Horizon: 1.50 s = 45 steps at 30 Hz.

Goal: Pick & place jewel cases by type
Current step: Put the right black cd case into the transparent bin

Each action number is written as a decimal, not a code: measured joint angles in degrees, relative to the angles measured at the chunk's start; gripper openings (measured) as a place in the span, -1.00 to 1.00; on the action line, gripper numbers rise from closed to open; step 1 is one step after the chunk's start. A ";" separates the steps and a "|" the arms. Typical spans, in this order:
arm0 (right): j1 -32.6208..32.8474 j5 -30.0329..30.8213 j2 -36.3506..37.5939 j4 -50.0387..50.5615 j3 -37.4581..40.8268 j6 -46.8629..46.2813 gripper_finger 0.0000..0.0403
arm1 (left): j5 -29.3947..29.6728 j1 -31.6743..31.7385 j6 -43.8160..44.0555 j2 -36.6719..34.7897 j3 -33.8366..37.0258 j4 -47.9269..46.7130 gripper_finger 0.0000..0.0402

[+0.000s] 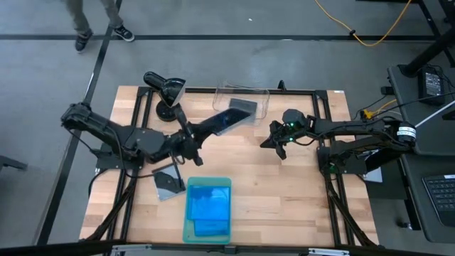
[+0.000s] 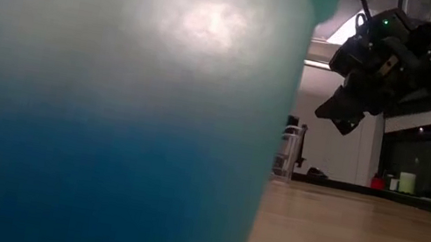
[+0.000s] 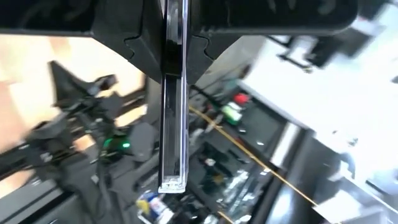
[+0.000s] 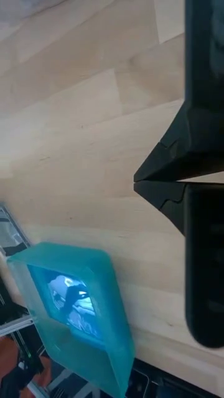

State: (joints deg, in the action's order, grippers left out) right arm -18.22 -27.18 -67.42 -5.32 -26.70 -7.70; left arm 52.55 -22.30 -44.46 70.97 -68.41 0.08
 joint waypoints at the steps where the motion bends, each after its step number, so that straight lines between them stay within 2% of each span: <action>1: 0.00 0.00 0.00 0.00 0.00 0.00 -0.95 | 1.36 -0.41 -2.47 0.39 0.00 1.55 -0.90; 11: 0.00 0.07 0.00 0.00 -0.02 -1.01 -0.95 | 15.92 -3.10 -30.82 7.43 -0.06 15.69 -0.90; 20: 0.00 0.11 0.00 0.00 -0.02 -1.27 -0.95 | 15.66 -1.43 -31.00 15.59 -6.56 -0.01 -0.90; 24: 0.02 0.11 0.00 -0.02 -0.02 -1.52 -0.95 | 14.72 -1.07 -29.91 17.29 -8.00 -0.74 -0.90; 27: 0.01 0.13 0.00 -0.02 -0.02 -2.41 -0.95 | 14.62 -0.82 -24.38 17.40 -8.67 -0.52 -0.90; 38: 0.00 0.19 0.00 -0.02 -0.02 -2.28 -0.95 | 15.37 -0.79 15.06 14.31 -9.30 0.04 -0.90; 41: 0.00 0.20 0.00 -0.02 -0.04 -2.25 -0.95 | 13.71 -0.66 26.78 13.62 -9.30 -0.15 -0.90; 45: 0.01 0.20 0.00 -0.02 -0.03 -2.12 -0.95 | 8.22 0.00 40.90 13.28 -9.30 -1.41 -0.90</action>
State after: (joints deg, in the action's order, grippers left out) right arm -18.21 -26.98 -67.42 -5.34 -26.72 -9.82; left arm 60.77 -22.30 -3.56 84.25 -77.71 -1.33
